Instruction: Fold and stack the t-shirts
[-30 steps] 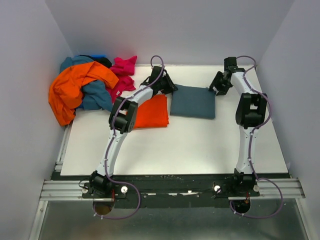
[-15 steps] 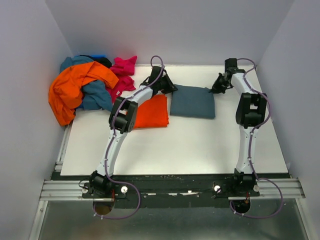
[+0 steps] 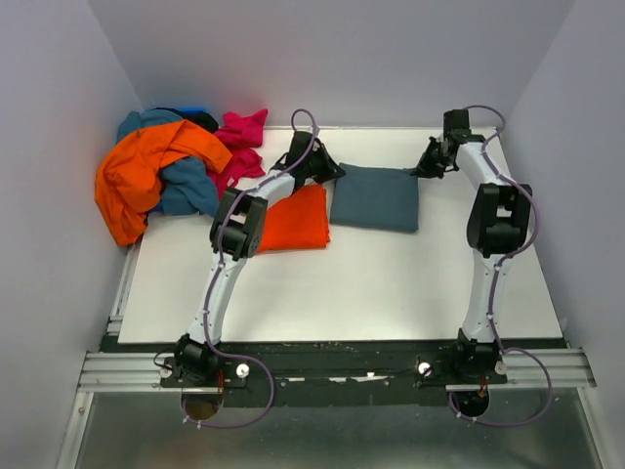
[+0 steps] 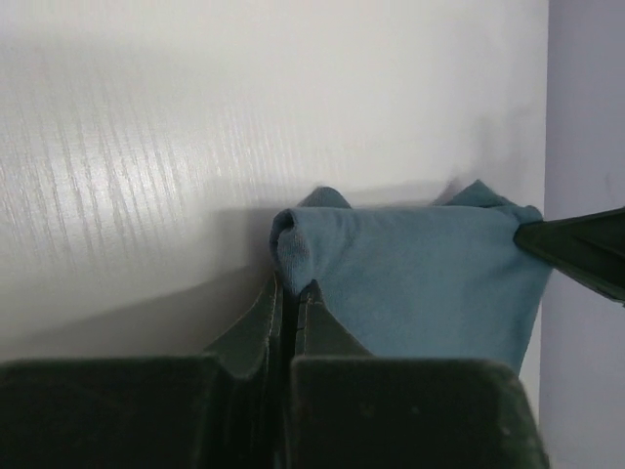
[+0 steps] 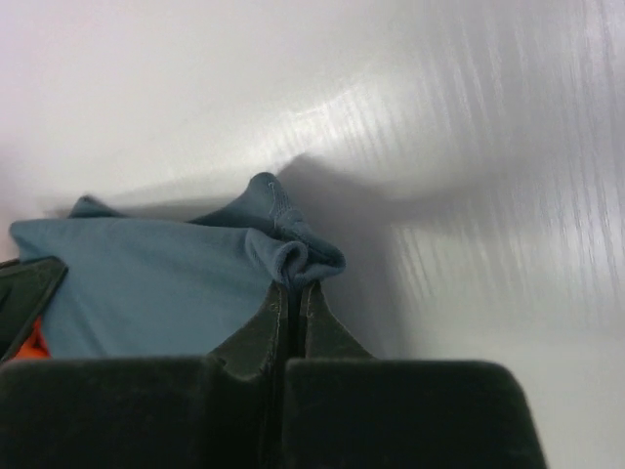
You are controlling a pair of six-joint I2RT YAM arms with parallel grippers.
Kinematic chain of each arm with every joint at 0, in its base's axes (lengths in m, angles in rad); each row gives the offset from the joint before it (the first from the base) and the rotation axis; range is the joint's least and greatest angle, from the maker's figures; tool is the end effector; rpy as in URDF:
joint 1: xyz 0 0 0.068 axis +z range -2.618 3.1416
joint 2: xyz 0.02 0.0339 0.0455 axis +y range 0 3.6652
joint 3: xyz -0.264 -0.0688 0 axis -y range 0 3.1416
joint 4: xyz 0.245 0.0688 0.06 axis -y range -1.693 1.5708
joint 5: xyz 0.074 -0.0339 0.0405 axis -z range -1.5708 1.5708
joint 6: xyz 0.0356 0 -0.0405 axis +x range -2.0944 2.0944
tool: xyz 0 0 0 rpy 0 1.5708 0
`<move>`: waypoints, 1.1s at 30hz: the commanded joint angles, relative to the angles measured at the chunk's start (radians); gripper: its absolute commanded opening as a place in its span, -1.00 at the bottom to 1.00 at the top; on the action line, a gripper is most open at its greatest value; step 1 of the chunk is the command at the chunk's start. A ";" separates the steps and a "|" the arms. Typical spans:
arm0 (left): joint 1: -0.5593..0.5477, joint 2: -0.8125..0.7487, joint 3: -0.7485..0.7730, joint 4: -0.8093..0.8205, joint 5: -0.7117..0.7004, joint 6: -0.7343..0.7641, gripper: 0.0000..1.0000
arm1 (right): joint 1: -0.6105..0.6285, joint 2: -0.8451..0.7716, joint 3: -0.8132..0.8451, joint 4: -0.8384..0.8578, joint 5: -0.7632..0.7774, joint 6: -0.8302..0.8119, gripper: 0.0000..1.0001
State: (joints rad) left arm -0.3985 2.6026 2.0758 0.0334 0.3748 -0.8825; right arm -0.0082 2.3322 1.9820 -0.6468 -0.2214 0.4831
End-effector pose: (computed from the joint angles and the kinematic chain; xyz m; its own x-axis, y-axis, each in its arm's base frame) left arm 0.5321 -0.2382 0.1270 -0.7857 -0.4490 -0.4255 0.0810 0.6073 -0.7904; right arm 0.5119 0.0036 0.1856 -0.7954 0.4597 -0.3950 0.2916 0.8616 0.4155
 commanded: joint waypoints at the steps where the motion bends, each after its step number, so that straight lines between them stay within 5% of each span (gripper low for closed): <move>1: 0.012 -0.153 -0.103 0.129 0.045 0.043 -1.00 | 0.005 -0.218 -0.104 0.096 -0.013 -0.058 -0.99; 7: 0.010 -0.386 -0.325 0.221 0.062 0.040 -1.00 | 0.005 -0.453 -0.290 0.118 0.083 -0.058 -0.99; 16: 0.029 -0.801 -0.641 0.152 0.013 0.114 -1.00 | 0.008 -0.747 -0.526 0.167 -0.051 -0.021 -0.99; 26: 0.154 -1.165 -0.949 -0.070 -0.088 0.209 -1.00 | 0.189 -0.856 -0.626 0.233 -0.124 -0.035 -0.99; 33: 0.250 -1.392 -1.146 -0.174 -0.302 0.241 -1.00 | 0.327 -0.847 -0.669 0.315 -0.114 -0.006 -0.99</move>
State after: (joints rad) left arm -0.2218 1.3300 1.0016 -0.0425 0.3046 -0.7063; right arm 0.2935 1.5005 1.3380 -0.4007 -0.3725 0.4744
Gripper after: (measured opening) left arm 0.040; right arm 0.025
